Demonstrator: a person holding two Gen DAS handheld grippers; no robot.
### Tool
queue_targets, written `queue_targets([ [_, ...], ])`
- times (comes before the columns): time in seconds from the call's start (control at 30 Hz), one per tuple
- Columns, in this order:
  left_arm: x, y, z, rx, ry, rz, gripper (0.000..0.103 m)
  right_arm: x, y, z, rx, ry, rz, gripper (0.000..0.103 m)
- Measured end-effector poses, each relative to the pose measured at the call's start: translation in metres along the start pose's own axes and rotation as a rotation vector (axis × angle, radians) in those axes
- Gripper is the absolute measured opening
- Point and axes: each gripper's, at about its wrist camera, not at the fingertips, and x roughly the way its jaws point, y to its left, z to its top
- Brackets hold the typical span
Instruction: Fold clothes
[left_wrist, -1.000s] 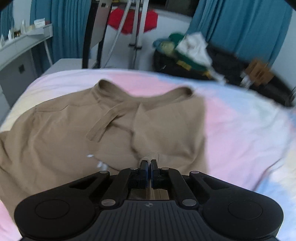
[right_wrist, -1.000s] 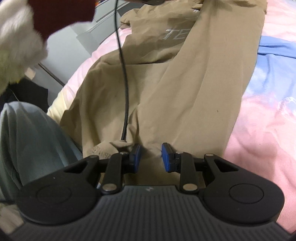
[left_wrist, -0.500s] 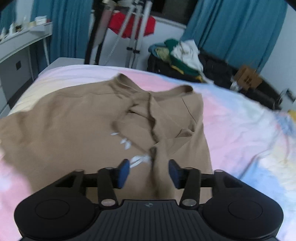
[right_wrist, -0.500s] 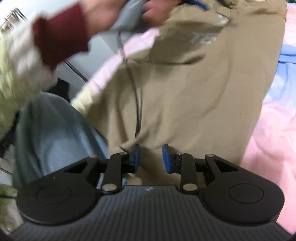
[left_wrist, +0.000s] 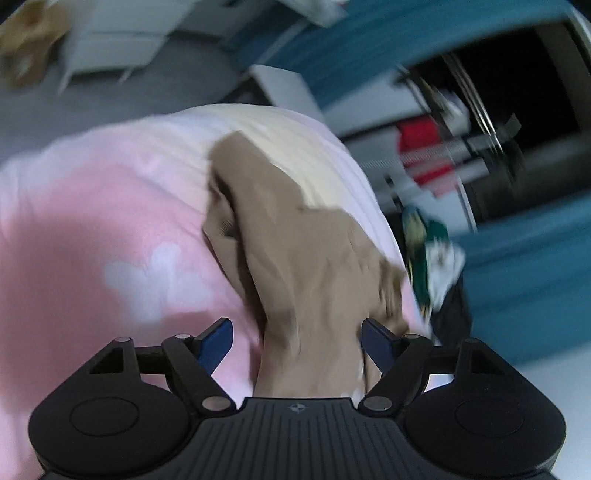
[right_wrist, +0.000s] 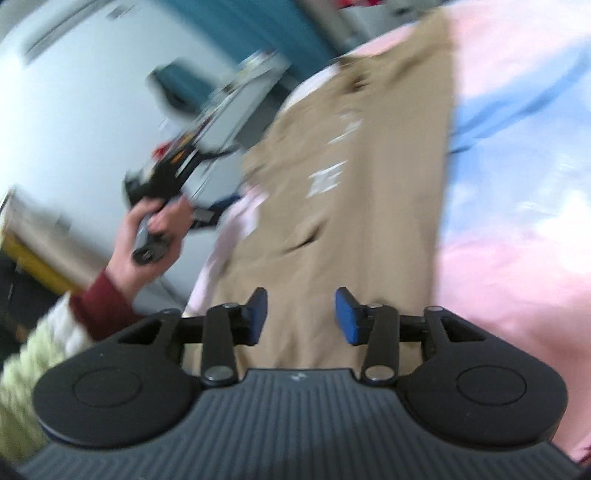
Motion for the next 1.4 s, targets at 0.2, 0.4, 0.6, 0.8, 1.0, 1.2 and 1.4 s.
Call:
queue_targets([
  [0.2,0.049,0.007,0.019,0.018,-0.046,-0.019,0.080,0.016,-0.016,0.009,0.063,0.029,-0.071,0.045],
  [0.4,0.075,-0.001,0.036,0.159,-0.167,-0.004,0.049,0.033,-0.026,0.015,0.089,0.040,-0.094,0.045],
  [0.6,0.085,-0.032,0.016,0.442,-0.239,0.117,0.010,0.045,-0.030,0.022,0.115,0.023,-0.116,0.045],
  [0.8,0.072,-0.091,-0.022,0.695,-0.351,0.182,0.007,0.042,-0.027,0.024,0.110,-0.011,-0.130,0.045],
  [1.0,0.067,-0.182,-0.098,1.023,-0.450,0.195,0.007,0.029,-0.030,0.022,0.121,-0.057,-0.143,0.045],
  [1.2,0.114,-0.263,-0.201,1.280,-0.395,0.188,0.007,0.015,-0.034,0.026,0.109,-0.124,-0.216,0.045],
  [1.4,0.193,-0.292,-0.284,1.364,-0.232,0.216,0.008,0.003,-0.051,0.028,0.179,-0.173,-0.215,0.045],
])
